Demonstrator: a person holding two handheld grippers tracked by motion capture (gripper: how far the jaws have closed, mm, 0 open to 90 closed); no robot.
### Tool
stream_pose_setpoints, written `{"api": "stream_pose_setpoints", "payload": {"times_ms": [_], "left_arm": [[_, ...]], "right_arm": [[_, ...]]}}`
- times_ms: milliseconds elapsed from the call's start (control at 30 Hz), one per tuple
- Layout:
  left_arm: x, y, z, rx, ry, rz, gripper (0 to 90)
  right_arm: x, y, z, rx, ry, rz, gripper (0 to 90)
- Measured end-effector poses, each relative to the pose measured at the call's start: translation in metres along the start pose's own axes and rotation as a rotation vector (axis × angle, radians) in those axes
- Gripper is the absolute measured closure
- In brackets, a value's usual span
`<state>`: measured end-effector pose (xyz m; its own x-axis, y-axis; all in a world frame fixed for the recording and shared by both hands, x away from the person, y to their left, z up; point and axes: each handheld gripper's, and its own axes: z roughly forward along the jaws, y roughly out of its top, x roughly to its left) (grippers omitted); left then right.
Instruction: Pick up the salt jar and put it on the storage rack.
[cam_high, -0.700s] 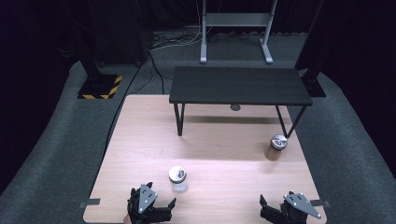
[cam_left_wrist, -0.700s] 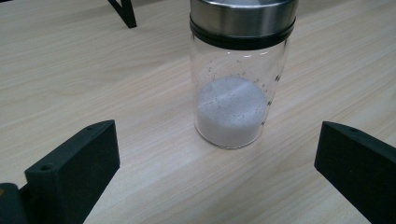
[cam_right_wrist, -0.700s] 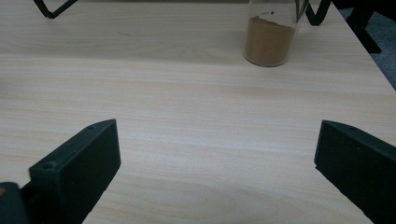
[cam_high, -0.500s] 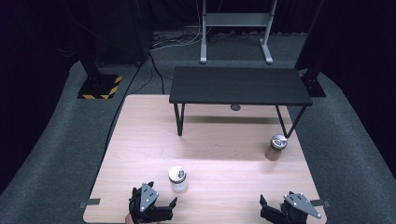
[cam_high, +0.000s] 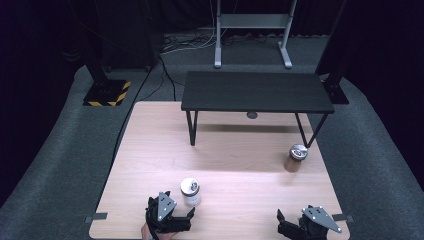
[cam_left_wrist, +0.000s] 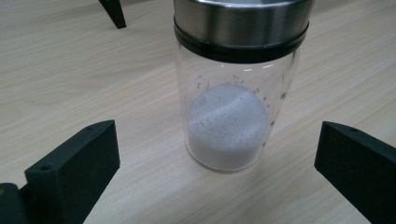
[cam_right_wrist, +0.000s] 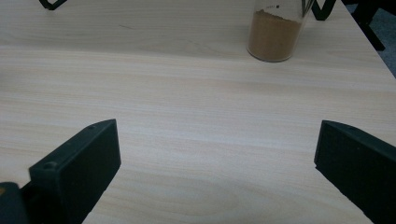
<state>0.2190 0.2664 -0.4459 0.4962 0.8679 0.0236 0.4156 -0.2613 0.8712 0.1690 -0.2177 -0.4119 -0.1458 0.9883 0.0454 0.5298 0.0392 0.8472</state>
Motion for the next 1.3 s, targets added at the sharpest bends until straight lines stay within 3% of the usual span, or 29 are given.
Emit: {"api": "stream_pose_setpoints", "payload": {"times_ms": [833, 867, 900, 933, 967, 1000, 1300], "left_arm": [[0.008, 0.012, 0.038, -0.013, -0.066, -0.042, 0.0], [0.007, 0.012, 0.040, -0.019, -0.064, -0.050, 0.0], [0.002, 0.015, 0.041, -0.012, -0.035, -0.067, 0.4], [0.000, 0.017, 0.042, -0.003, -0.024, -0.074, 7.8], [0.000, 0.017, 0.044, -0.003, -0.027, -0.074, 29.4], [-0.005, 0.017, 0.044, -0.007, -0.005, -0.071, 30.5], [0.004, 0.021, 0.043, 0.009, -0.024, -0.051, 31.1]], "right_arm": [[-0.001, 0.000, 0.002, 0.013, 0.006, -0.004, 0.0], [-0.001, 0.000, 0.002, 0.014, 0.006, -0.005, 0.0], [-0.001, 0.000, 0.002, 0.013, 0.005, -0.004, 0.0], [-0.001, 0.000, 0.002, 0.011, 0.006, -0.004, 0.0], [-0.002, 0.000, 0.002, 0.010, 0.006, -0.003, 0.0], [-0.002, 0.000, 0.002, 0.010, 0.005, -0.002, 0.0], [-0.004, -0.001, -0.001, 0.002, -0.004, 0.003, 0.0]]}}
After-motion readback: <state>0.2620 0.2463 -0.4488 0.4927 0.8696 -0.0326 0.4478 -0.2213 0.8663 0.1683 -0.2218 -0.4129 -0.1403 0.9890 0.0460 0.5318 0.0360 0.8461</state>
